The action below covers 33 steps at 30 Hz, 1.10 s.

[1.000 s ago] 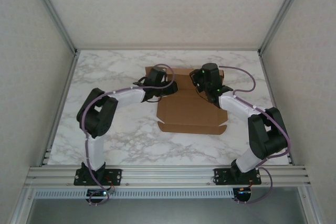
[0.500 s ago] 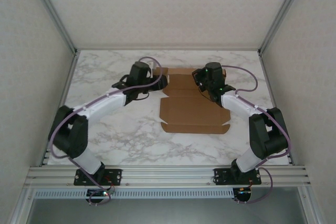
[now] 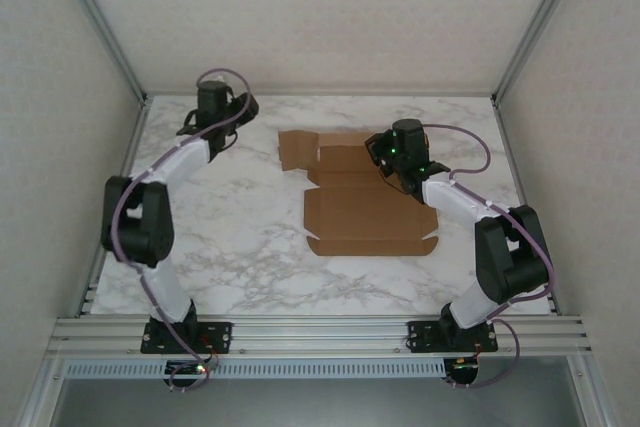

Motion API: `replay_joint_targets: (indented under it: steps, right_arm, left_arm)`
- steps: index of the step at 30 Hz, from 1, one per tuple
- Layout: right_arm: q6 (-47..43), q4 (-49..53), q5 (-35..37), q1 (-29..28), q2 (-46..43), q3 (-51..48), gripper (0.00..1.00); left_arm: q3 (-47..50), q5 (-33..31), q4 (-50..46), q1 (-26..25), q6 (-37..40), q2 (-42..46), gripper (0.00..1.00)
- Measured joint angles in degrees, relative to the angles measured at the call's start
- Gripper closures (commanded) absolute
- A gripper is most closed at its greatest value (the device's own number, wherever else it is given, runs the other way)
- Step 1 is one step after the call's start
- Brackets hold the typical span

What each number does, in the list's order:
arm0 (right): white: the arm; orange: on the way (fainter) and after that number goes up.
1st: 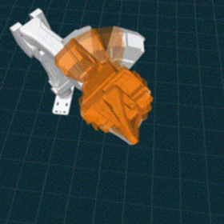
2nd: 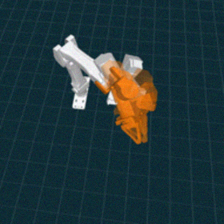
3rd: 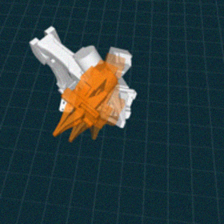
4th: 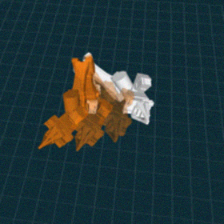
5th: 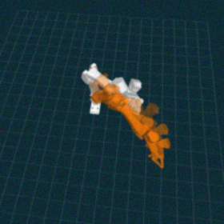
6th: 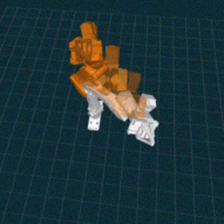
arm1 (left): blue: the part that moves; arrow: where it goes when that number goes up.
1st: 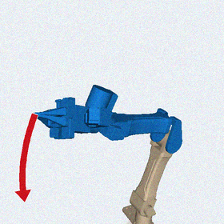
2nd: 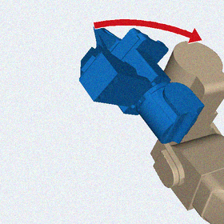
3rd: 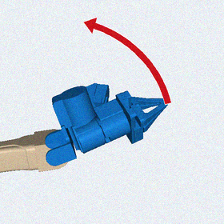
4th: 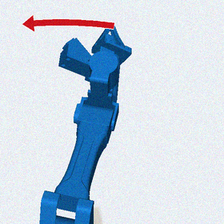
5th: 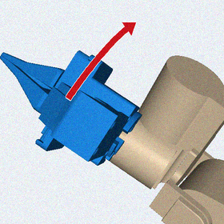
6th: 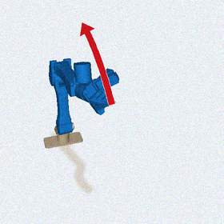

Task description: Fold the paper box

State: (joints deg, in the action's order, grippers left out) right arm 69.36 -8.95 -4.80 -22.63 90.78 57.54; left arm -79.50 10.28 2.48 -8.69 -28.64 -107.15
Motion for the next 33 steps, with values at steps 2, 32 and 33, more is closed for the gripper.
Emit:
replay_joint_targets:
  steps: [2,32,33]
  right_arm:
    - [-0.5,0.1,0.0,0.0,0.0,0.0,1.00]
    - [-2.4,3.3,-1.5,0.4,0.0,1.5,1.00]
    - [-2.4,3.5,-1.5,0.4,0.0,1.5,1.00]
  left_arm:
    - [-0.6,0.4,-1.5,-0.8,1.5,-3.1,0.51]
    - [15.6,12.4,6.6,-13.9,15.1,1.9,0.47]
    - [16.1,12.3,6.8,-14.3,14.9,2.5,0.47]
